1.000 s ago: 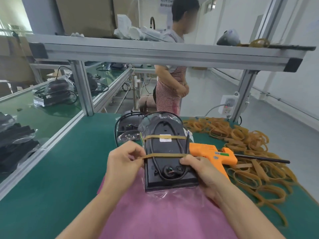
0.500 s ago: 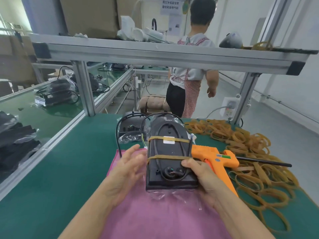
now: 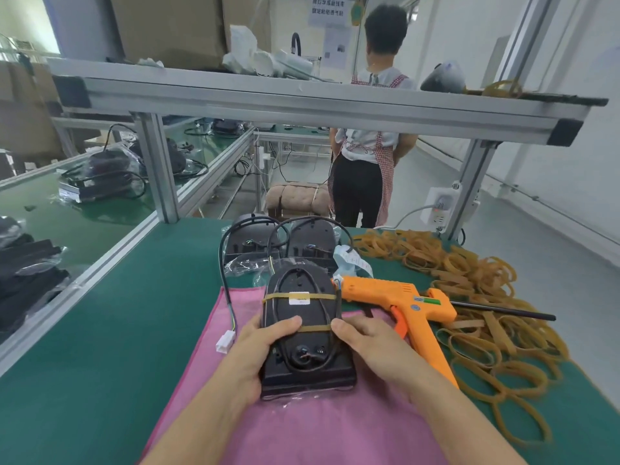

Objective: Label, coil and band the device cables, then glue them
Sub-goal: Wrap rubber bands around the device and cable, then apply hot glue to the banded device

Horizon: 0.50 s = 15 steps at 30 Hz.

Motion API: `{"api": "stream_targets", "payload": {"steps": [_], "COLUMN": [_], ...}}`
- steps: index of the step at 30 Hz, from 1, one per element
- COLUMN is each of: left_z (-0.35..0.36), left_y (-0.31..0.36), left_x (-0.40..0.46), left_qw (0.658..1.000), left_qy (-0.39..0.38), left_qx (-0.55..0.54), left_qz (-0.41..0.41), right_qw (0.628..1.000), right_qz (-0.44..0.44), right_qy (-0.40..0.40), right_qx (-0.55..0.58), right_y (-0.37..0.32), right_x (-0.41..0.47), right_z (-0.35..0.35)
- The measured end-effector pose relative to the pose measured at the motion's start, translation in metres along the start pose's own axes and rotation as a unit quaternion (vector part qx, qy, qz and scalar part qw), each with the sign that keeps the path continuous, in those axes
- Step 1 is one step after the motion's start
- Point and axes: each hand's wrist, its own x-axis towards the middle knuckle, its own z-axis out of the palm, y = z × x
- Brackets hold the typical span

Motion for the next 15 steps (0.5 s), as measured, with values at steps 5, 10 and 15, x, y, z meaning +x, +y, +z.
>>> {"api": "stream_targets", "payload": {"steps": [5,10,15], "left_z": [-0.005,-0.006,-0.008], "left_y": [0.003,0.0,-0.001], "left_x": [0.006,0.007,0.007], "left_qw": [0.999,0.998,0.998], "left_qy": [0.007,0.009,0.005], "left_qx": [0.031,0.052,0.06], "left_qz": [0.01,0.015,0.012], "right_qw": [0.961,0.868,0.804], "right_qz": [-0.07,-0.009,0.13], "right_qy": [0.121,0.207,0.244], "right_qx": [-0.239,-0.452,-0.527], "right_y": [0.004,0.01,0.007], "right_x": [0.005,0.004,0.004], "right_z": [-0.002,-0.019,-0.044]}}
